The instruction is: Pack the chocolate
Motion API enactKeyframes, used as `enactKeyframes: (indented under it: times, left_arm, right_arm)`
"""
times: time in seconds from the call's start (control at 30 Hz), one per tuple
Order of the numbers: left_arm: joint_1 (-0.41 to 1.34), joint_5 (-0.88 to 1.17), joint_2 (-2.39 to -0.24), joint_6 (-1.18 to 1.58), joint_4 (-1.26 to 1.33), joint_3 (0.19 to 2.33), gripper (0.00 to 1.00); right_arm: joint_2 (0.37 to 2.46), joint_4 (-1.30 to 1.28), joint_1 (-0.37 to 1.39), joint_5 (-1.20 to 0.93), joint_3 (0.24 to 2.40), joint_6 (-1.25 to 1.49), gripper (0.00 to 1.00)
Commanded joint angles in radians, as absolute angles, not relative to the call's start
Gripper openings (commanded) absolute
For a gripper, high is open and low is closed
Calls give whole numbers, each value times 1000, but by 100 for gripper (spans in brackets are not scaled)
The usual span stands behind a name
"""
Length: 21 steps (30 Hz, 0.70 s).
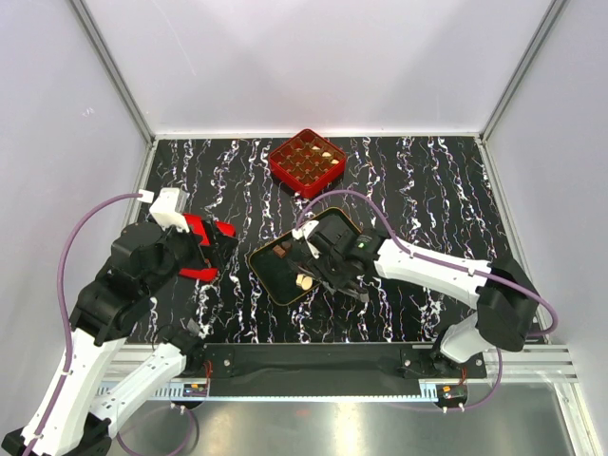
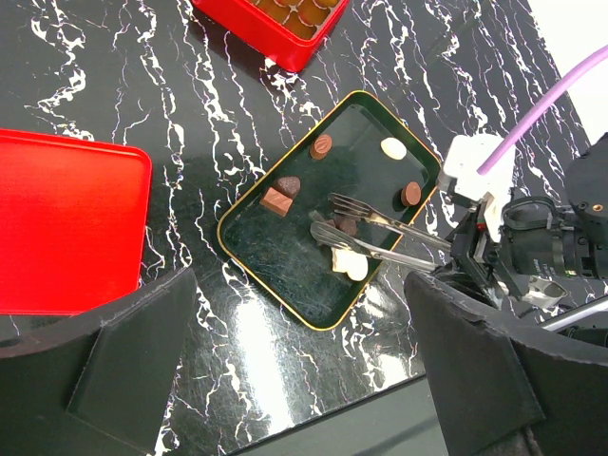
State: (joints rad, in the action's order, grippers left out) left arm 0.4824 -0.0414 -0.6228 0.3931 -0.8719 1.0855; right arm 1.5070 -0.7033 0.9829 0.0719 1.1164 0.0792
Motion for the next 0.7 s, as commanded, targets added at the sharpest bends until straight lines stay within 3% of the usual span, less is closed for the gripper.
enactKeyframes:
  times: [0.0,0.67]
  left_arm:
    - [479,-57,-624,396,-835,1089,99]
    - [479,-61,-620,388,-827,1089,99]
  right_arm:
    - [1519,-704,996,117,1181,60,54]
    - [1649,-870,1014,133,1322,5,49]
